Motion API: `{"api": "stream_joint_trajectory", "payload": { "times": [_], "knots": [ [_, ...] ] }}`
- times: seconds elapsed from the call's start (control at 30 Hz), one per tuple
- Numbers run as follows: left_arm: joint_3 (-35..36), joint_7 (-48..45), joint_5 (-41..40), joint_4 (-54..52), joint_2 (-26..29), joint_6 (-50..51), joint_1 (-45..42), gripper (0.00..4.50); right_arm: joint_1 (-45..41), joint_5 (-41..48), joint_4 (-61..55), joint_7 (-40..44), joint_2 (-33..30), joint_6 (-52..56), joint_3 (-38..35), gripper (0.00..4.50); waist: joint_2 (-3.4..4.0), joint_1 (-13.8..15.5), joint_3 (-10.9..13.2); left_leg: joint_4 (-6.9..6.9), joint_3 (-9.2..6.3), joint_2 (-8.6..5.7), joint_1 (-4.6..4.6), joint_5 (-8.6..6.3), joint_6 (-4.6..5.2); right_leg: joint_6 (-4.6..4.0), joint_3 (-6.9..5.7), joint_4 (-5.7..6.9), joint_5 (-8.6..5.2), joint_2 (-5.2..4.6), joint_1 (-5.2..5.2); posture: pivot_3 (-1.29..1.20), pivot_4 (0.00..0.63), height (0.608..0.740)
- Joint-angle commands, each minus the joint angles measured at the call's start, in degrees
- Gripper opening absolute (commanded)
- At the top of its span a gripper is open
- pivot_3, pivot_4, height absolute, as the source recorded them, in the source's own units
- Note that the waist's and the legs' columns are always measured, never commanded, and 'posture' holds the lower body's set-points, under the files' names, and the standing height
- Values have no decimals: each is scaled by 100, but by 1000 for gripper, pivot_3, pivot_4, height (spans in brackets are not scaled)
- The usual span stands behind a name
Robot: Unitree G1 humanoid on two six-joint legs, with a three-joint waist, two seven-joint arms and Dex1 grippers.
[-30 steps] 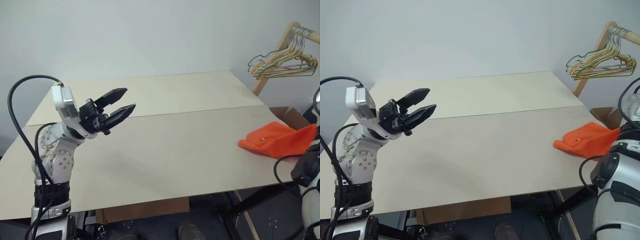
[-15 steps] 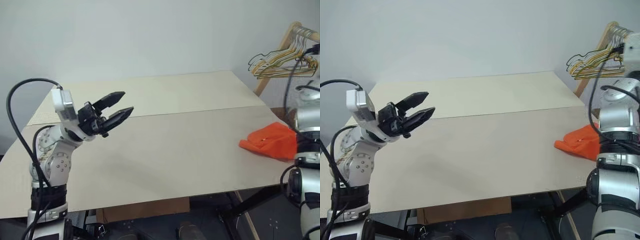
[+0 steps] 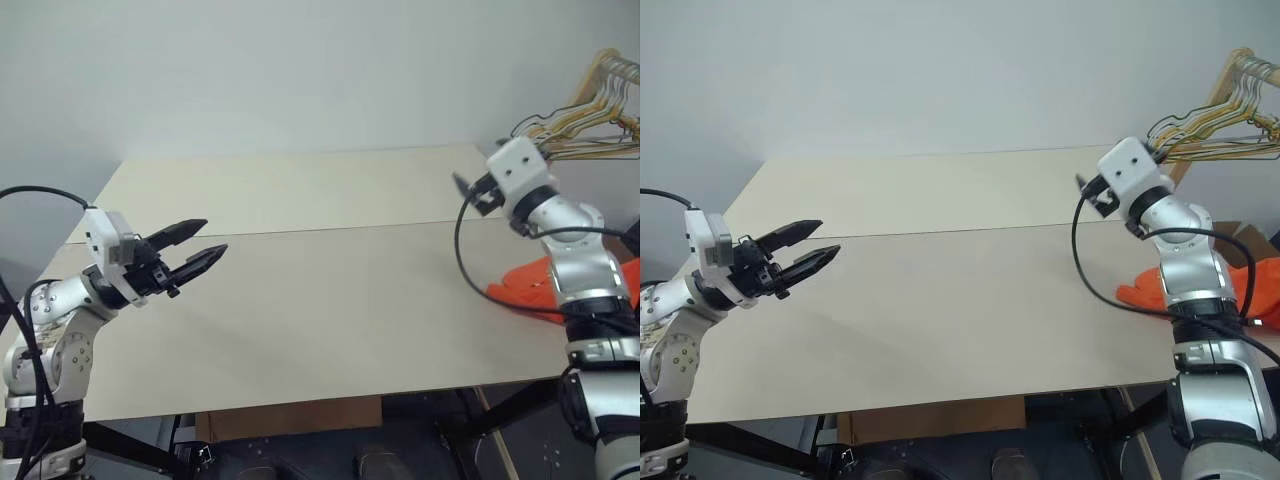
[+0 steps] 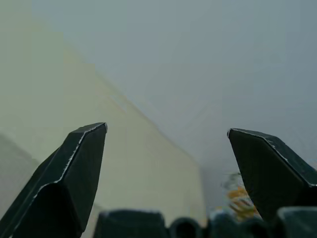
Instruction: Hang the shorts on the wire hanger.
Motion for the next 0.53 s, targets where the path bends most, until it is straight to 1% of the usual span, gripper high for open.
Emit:
{"api": "stream_joint_trajectory", "payload": {
  "times": [0.03, 0.13, 0.33, 0.53],
  "knots": [
    [198, 58, 97, -179, 160, -78, 170, 2904, 315, 308, -847, 1051, -246, 195, 125, 4475, 0, 46, 0, 0, 1, 0, 3, 0, 0, -1, 0, 3, 0, 0, 0, 23, 0, 740],
    [172, 41, 243, -281, 223, -142, 411, 2904, 551, 313, -1102, 1470, -316, 371, 194, 4475, 0, 145, 0, 0, 2, 0, 5, 0, 0, -3, -2, 4, 1, 1, 0, 29, 0, 740],
    [251, -12, 109, -575, 99, -144, 814, 2904, 836, 205, -1193, 2064, -405, 328, 326, 4475, -10, 282, 4, 0, 6, 2, 5, 0, -1, -3, -2, 3, 2, 3, -2, 45, 0, 740],
    [157, 16, 174, -604, 72, -124, 849, 2904, 831, 67, -1080, 2272, -369, 171, 401, 4475, -11, 344, 5, 0, 9, 1, 8, 1, -2, -7, -2, 4, 4, 4, -2, 53, 0, 740]
  ]
}}
